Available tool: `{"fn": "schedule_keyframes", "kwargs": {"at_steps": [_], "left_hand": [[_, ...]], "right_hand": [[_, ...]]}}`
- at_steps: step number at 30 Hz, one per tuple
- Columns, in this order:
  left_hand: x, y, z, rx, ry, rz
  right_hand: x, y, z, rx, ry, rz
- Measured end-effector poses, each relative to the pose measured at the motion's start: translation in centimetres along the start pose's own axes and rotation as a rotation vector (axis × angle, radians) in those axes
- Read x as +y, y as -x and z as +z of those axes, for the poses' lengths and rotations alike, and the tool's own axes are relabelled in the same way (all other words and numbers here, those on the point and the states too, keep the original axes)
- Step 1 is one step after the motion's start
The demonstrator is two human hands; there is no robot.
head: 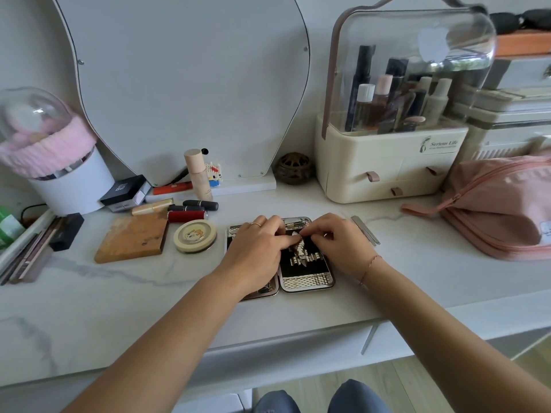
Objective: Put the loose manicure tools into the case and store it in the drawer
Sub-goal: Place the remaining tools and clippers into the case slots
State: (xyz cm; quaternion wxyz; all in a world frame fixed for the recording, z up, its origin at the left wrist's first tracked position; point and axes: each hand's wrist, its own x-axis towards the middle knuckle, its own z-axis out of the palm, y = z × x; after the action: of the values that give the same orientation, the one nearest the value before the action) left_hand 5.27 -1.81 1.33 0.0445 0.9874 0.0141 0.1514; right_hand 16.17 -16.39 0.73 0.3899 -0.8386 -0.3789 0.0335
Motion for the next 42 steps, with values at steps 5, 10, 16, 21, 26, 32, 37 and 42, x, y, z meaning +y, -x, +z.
{"fn": "schedule_keyframes", "kwargs": {"at_steps": [5, 10, 16, 21, 26, 32, 37, 42], "left_hand": [[-0.1, -0.2, 0.1, 0.008, -0.002, 0.006], [-0.7, -0.1, 0.6, 0.015, 0.232, -0.083], [-2.1, 1.4, -0.4, 0.065, 0.459, -0.145], [-3.5, 5.1, -0.5, 0.088, 0.548, -0.203], [-3.8, 6.0, 0.4, 0.032, 0.521, -0.209], [-3.9, 6.0, 0.5, 0.035, 0.489, -0.187], [-3.9, 6.1, 0.5, 0.039, 0.488, -0.179], [-3.9, 6.2, 0.5, 0.038, 0.475, -0.179]], "right_hand": [[0.2, 0.2, -0.2, -0.013, -0.081, -0.014], [0.2, 0.3, -0.2, -0.062, -0.083, -0.03], [0.5, 0.5, 0.4, -0.036, 0.051, -0.124], [0.6, 0.6, 0.6, -0.025, 0.105, -0.181], [0.5, 0.6, 0.6, -0.053, 0.143, -0.202], [0.6, 0.5, 0.6, -0.078, 0.142, -0.197], [0.6, 0.4, 0.5, -0.1, 0.105, -0.159], [0.5, 0.4, 0.6, -0.092, 0.091, -0.138]]}}
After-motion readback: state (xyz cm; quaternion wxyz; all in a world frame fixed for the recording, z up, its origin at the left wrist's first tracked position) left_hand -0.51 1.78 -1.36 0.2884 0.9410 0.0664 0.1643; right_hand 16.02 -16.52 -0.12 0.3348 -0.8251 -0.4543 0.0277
